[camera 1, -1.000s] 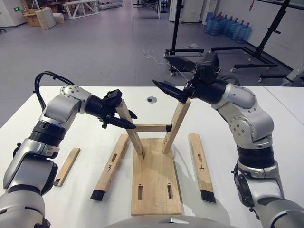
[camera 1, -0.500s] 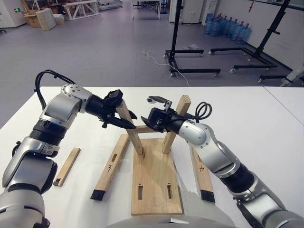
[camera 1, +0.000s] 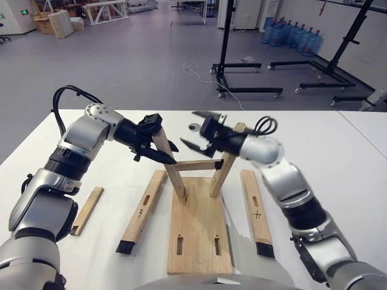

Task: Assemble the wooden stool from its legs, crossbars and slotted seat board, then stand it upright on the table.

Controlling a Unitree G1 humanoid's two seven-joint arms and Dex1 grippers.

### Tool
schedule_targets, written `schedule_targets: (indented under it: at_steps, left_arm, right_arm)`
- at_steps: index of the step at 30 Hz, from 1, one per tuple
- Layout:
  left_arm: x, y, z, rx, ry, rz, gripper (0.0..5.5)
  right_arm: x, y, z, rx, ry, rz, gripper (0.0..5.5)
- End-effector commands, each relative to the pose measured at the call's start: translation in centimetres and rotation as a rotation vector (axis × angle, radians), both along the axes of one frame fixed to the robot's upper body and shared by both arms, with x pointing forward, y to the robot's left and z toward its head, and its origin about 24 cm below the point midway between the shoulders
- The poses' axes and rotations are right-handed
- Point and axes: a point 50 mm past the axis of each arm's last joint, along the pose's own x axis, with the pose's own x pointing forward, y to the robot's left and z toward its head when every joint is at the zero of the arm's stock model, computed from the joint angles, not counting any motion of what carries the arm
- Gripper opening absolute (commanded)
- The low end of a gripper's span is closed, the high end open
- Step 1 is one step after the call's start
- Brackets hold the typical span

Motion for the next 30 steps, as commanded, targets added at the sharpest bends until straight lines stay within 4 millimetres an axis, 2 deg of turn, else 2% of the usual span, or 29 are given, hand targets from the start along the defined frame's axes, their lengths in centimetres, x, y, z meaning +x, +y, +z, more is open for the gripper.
schedule_targets:
  at_steps: [1,3,5,7,10,12,16,19,22,27,30]
  left_arm:
    - [-1.1,0.7,-5.3,0.161,0.137,0.035,2.01]
    - [-1.1,0.7,-5.2,0.164,0.135,0.031,2.01]
    - [-1.0,0.7,-5.1,0.168,0.131,0.024,2.01]
    - [-0.9,0.9,-5.0,0.172,0.127,0.019,2.01]
    - [-0.9,1.0,-5.0,0.182,0.125,0.01,2.01]
    - [-0.9,1.1,-4.9,0.184,0.122,0.009,2.01]
    - [-0.9,1.1,-4.9,0.181,0.117,0.01,2.01]
    - [-0.8,0.8,-5.1,0.179,0.115,0.003,2.01]
    - [-0.8,0.6,-5.1,0.178,0.112,-0.01,2.01]
    - [-0.8,0.7,-5.1,0.179,0.111,-0.007,2.01]
    - [-0.8,0.8,-5.1,0.178,0.117,-0.003,2.01]
  right_arm:
    - [0.4,-6.3,7.4,0.437,0.036,0.114,4.13]
    - [0.8,-10.0,7.0,0.584,0.155,0.135,4.13]
    - [0.7,-13.7,5.0,0.696,0.323,0.146,4.13]
    - [-0.7,-15.9,1.5,0.754,0.523,0.204,4.13]
    - [-2.5,-16.8,-3.5,0.691,0.72,0.178,4.13]
    - [-2.4,-16.7,-5.4,0.64,0.757,0.113,4.13]
    - [-2.3,-14.2,-6.6,0.577,0.822,0.229,4.13]
    - [-1.3,-12.8,-6.7,0.533,0.815,0.274,4.13]
    - [-0.4,-13.3,-6.6,0.531,0.767,0.217,4.13]
    - [-0.5,-16.5,-5.9,0.56,0.759,0.171,4.13]
    - [0.1,-16.9,-5.3,0.564,0.736,0.159,4.13]
